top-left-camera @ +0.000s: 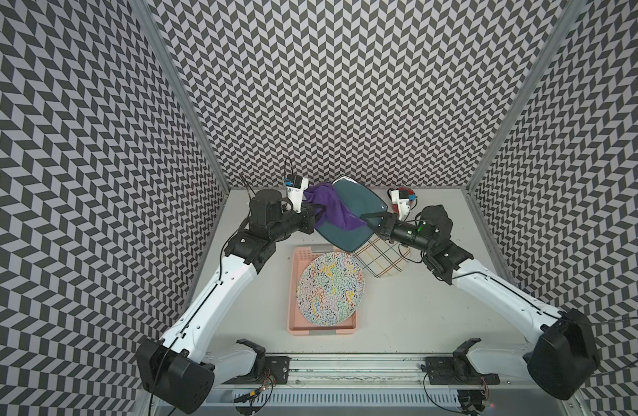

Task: Wipe the wet plate dry
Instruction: Wipe the plate with towel.

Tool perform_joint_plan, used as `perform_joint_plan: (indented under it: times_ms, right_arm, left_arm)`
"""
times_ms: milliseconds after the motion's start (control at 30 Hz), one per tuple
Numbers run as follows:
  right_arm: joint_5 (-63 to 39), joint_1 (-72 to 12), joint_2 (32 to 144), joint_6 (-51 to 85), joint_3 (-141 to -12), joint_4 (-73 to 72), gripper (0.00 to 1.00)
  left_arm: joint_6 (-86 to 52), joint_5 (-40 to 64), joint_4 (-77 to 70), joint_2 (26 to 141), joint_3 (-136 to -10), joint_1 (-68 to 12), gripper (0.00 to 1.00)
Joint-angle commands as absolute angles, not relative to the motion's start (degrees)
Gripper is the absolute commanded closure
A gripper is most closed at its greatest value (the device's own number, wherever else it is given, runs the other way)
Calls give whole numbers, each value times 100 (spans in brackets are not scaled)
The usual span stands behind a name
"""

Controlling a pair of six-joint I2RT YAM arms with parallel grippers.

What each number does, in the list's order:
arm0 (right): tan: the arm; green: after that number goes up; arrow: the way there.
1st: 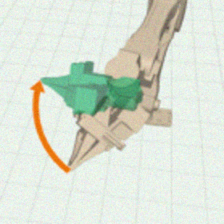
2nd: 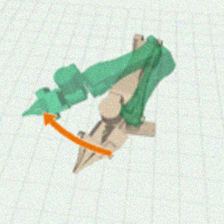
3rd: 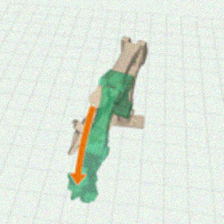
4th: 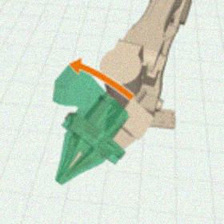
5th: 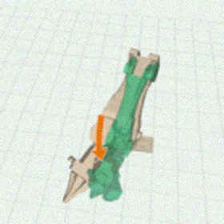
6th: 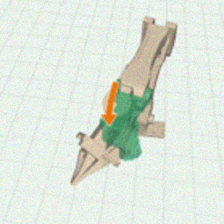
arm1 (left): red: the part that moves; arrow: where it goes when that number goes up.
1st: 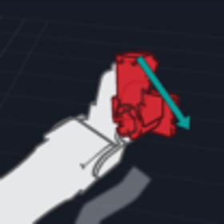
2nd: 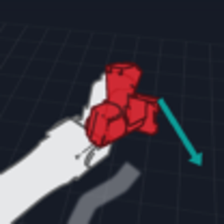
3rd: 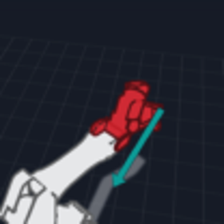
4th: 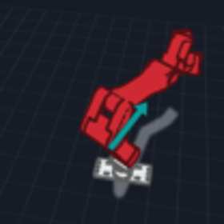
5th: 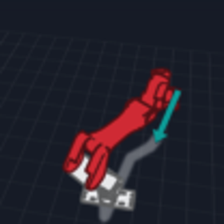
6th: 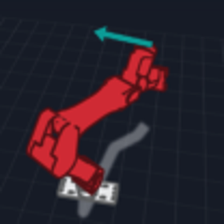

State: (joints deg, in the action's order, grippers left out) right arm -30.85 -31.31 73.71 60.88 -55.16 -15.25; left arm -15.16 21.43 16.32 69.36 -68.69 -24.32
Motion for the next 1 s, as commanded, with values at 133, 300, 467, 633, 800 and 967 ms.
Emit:
perform_joint_plan:
  times_ms: [133,300,467,633,800,967]
  right_arm:
    - [-3552,-2612,7148,6653,-6359,-3909,100]
    - [-3732,-1755,7057,8132,-5866,-5680,100]
    - [-3883,-1742,7408,9488,-5636,-7773,100]
    - [-4274,-1886,7670,9470,-5865,-7638,100]
    - [-4444,-2217,7737,8995,-6012,-7025,100]
    - [-4298,-2663,7992,8778,-6275,-6872,100]
  left_arm:
    - [-2581,2434,980,6913,-7075,-2631,100]
    - [-6747,3981,-3329,6472,-5920,-952,100]
    - [-9177,4181,-6750,7133,-5672,-1001,100]
    - [-10350,3678,-8249,7646,-5865,-1390,100]
    - [-10692,3370,-8593,8027,-6542,-1952,100]
    - [-10674,3305,-8598,8319,-6853,-2584,100]
